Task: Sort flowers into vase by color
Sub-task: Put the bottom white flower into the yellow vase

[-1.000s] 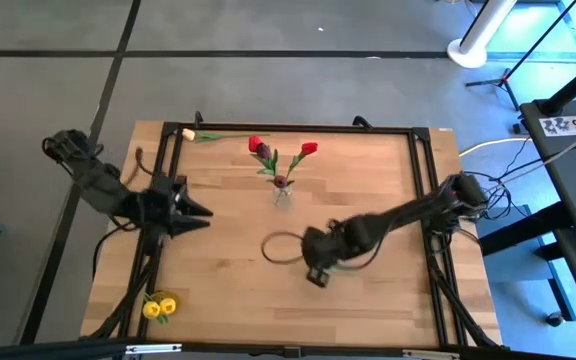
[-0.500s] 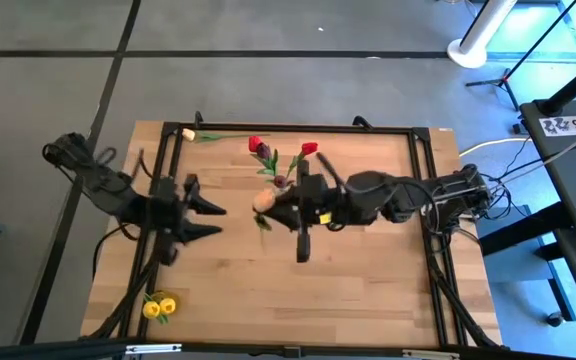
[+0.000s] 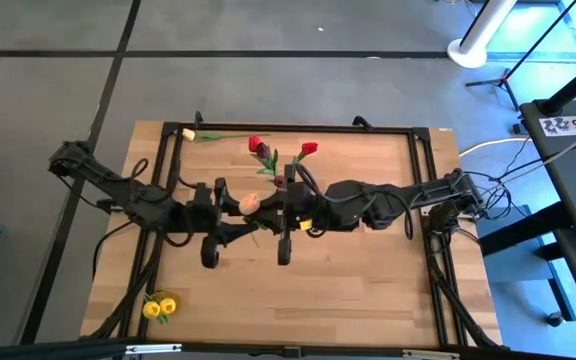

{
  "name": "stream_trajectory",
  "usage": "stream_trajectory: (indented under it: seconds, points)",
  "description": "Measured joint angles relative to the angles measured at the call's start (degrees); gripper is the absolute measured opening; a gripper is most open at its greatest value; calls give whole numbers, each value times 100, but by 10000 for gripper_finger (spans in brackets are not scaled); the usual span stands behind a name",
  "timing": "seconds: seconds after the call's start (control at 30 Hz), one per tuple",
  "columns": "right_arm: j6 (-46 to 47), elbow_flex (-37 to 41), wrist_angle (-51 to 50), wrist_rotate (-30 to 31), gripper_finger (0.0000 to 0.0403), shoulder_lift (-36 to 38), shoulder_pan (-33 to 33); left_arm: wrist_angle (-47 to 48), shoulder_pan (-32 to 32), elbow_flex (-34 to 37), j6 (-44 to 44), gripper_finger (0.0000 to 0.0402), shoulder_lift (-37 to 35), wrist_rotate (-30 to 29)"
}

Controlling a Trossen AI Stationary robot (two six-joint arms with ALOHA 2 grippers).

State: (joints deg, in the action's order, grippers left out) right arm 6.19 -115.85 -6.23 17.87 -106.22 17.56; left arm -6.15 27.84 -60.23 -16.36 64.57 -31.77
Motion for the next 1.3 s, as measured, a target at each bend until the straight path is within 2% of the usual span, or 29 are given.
stream_trajectory:
  seconds: [0.1, 0.2, 0.27, 0.33, 0.43, 0.6, 0.73, 0.87, 1.13, 1.3]
  points:
    - [-30, 0, -1, 46, 15, 5, 0, 32, -49, 0, 13, 148, -1, 142]
    - [-45, 0, -24, 4, 25, 5, 0, 79, -29, 1, 267, 88, -60, 145]
    - [-53, 0, -42, -103, 47, 7, 0, 84, 33, 2, 591, 33, -158, 78]
    - [-127, 0, -97, -267, 81, 9, -2, 138, 126, 4, 879, 14, -289, 72]
    - [-345, 4, -212, -500, 136, 91, 2, 511, 351, 4, 1224, 13, -599, 197]
    - [-358, -2, -430, -384, 197, 472, 11, 1788, 977, 4, 940, 6, -1372, 303]
    - [-60, -4, -1029, -96, 216, 660, 9, 3070, 1708, 4, -58, 5, -1999, 800]
    - [298, -4, -1587, 298, 215, 717, 9, 3677, 2569, 4, -806, 4, -2174, 876]
    - [1028, -2, -1983, 969, 205, 700, 7, 3406, 3948, 187, -610, 3, -2225, 383]
    - [1216, -2, -1986, 1256, 205, 700, 4, 2222, 4508, 894, -168, 3, -2380, 355]
